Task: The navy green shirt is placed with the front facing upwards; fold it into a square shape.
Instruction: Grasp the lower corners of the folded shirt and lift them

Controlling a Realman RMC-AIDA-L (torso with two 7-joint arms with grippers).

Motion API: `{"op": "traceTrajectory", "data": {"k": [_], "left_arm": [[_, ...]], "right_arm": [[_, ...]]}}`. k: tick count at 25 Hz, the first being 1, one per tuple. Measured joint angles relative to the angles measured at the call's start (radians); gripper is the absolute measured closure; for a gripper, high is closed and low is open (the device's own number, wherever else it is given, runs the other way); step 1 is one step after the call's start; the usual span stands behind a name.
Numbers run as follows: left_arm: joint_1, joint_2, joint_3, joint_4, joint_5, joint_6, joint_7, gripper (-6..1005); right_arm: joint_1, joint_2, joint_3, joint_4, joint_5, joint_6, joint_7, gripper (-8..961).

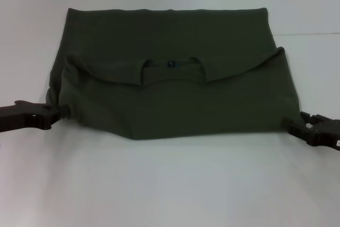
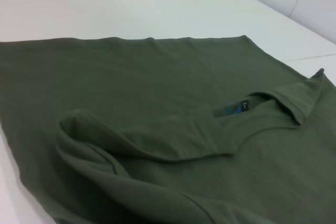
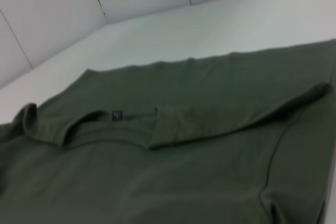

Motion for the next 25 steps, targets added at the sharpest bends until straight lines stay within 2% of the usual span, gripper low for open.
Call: {"op": "traceTrajectory", "data": {"k": [5, 10, 19, 24, 25], "left_arm": [[0.000, 0.000, 0.000, 0.000, -0.003, 0.004, 0.003, 966], [0.000, -0.001, 0.000, 0.001, -0.003, 0.008, 0.013, 965], [0.002, -0.002, 0.002, -0.002, -0.004, 0.009, 0.038, 964], [0.019, -0.009, -0.008, -0.008, -0.009, 0.011, 0.127, 963], [0.028, -0.013, -0.013, -0.009, -0.014, 0.017, 0.166, 963]], "right_arm": [[0.007, -0.001, -0.037, 0.010, 0.000, 0.027, 0.006, 317], [0.008, -0.001, -0.039, 0.007, 0.001, 0.022, 0.007, 549], [0.005, -0.001, -0.039, -0.001, 0.001, 0.021, 0.008, 744], [-0.007, -0.002, -0.038, -0.002, 0.000, 0.013, -0.002, 883], [-0.012, -0.002, -0.036, -0.002, 0.000, 0.006, -0.008, 883]]}}
